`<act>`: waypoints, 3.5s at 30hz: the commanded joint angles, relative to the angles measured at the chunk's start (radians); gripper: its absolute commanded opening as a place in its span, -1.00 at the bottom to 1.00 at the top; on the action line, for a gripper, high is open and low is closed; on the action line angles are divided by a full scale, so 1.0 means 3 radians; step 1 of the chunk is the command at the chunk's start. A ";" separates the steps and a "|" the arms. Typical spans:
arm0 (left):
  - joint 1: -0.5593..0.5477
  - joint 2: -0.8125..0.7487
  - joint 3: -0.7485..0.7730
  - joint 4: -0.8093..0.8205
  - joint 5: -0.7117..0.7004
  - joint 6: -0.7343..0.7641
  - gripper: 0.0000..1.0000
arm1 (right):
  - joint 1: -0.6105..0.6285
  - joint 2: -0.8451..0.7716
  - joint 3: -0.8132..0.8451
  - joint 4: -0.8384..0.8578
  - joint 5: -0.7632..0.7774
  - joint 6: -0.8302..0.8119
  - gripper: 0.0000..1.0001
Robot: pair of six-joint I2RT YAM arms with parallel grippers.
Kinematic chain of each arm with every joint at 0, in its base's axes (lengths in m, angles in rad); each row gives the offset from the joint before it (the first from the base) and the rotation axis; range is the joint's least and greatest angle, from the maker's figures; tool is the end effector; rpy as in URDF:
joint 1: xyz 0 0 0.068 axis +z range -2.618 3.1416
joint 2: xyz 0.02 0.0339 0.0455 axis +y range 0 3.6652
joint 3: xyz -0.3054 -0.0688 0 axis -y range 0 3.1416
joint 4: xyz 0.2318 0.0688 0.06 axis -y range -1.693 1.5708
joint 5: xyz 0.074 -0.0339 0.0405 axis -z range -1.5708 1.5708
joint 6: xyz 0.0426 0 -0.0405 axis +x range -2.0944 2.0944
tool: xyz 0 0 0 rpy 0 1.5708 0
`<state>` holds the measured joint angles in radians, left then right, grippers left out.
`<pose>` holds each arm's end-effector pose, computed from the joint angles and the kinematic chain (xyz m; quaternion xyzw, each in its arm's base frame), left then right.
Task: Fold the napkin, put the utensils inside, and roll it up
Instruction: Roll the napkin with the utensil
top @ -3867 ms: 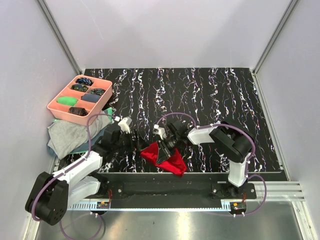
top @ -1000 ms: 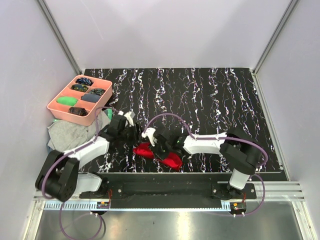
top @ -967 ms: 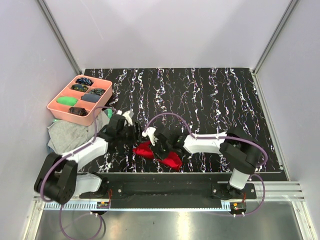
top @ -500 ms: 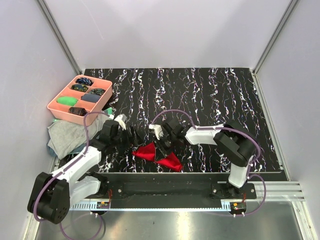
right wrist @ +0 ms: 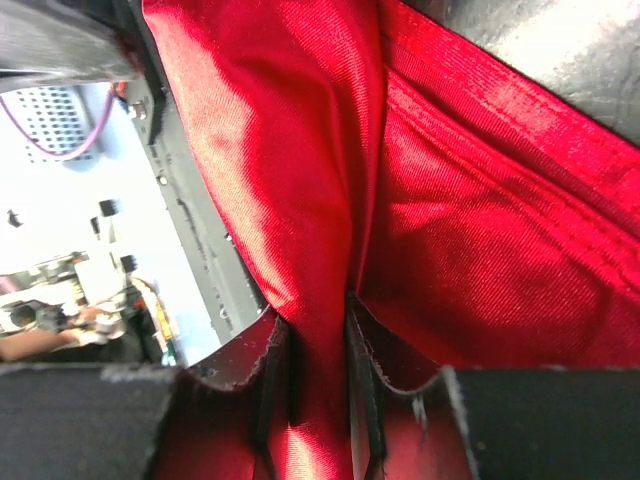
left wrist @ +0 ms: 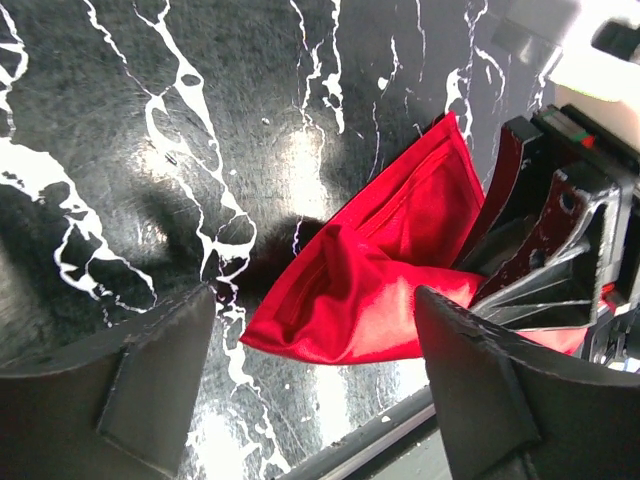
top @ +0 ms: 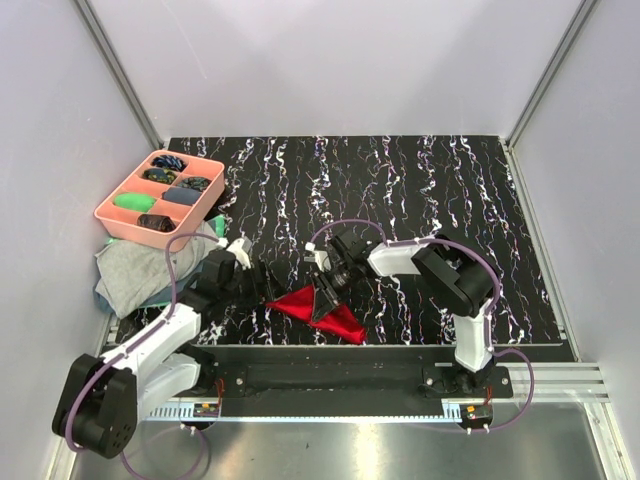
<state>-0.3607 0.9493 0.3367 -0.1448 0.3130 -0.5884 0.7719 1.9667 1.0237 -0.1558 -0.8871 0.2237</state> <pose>0.1353 -0.0651 0.1989 -0.0418 0.9083 -0.3059 0.2822 0.2409 0.2806 0.1530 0.3343 -0.8183 -0.4675 0.0137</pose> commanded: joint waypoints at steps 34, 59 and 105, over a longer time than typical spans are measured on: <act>-0.0004 0.1115 0.0447 0.0299 0.0419 0.0034 -1.00 | -0.0058 -0.0746 0.0535 -0.0994 0.1028 -0.0260 0.31; -0.0004 0.1632 0.0836 0.0028 0.0603 0.0151 -1.00 | 0.1129 -0.0635 0.0065 -0.0263 0.3198 -0.1047 0.49; -0.0040 0.0757 0.0018 0.1014 0.0649 -0.0017 -0.31 | -0.0042 0.0230 0.0259 -0.0549 0.0155 -0.0301 -0.26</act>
<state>-0.3618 1.1484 0.3489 0.0719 0.4709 -0.5964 0.7696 1.9957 1.0969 -0.2607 -0.8833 0.1471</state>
